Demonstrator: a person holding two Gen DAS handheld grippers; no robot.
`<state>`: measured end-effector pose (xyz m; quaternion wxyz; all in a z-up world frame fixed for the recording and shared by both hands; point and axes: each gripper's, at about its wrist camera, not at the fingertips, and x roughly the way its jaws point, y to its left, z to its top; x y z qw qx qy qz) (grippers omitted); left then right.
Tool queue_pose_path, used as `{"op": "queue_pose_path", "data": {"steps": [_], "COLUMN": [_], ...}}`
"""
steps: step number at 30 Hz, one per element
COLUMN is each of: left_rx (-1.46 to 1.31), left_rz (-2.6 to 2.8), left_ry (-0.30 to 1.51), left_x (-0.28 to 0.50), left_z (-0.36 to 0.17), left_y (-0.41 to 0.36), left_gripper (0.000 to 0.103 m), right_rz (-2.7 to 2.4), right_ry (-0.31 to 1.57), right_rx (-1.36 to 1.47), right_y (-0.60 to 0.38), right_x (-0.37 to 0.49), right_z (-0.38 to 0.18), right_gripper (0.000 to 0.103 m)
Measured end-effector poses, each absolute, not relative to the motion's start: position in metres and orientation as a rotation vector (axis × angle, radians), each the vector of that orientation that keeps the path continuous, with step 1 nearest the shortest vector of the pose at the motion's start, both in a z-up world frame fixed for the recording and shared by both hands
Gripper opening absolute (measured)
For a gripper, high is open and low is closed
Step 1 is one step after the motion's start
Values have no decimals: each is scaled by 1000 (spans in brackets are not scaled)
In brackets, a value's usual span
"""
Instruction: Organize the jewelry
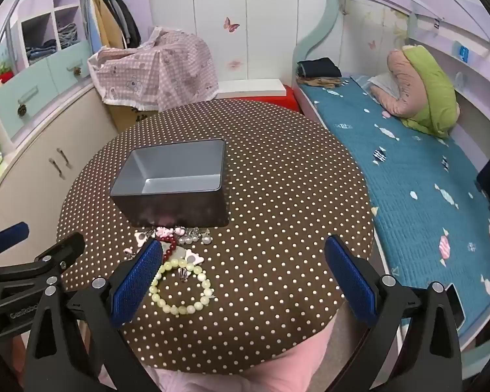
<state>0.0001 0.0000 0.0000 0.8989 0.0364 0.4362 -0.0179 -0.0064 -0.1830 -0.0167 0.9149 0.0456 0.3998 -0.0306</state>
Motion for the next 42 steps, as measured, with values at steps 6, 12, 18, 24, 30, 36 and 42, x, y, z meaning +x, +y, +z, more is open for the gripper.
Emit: {"op": "queue_pose_path", "data": {"steps": [6, 12, 18, 24, 30, 36, 42], "left_rx": [77, 76, 71, 69, 66, 67, 67], "left_rz": [-39, -37, -43, -48, -51, -49, -48], "left_ry": [907, 908, 908, 902, 902, 901, 901], "left_x": [0, 1, 2, 3, 3, 3, 3], "left_z": [1, 2, 0, -1, -1, -1, -2], "left_y": [-1, -9, -7, -9, -8, -8, -8], "left_gripper": [96, 96, 96, 96, 96, 96, 96], "right_rz": [-64, -63, -51, -53, -61, -63, -61], "right_ry": [823, 825, 827, 824, 824, 826, 825], "right_rx": [96, 96, 105, 105, 107, 106, 106], "right_y": [-186, -187, -189, -193, -193, -194, -193], "right_x": [-6, -5, -6, -2, -3, -2, -3], "right_z": [-17, -18, -17, -23, -21, -21, -22], "right_gripper": [96, 96, 96, 96, 96, 96, 96]}}
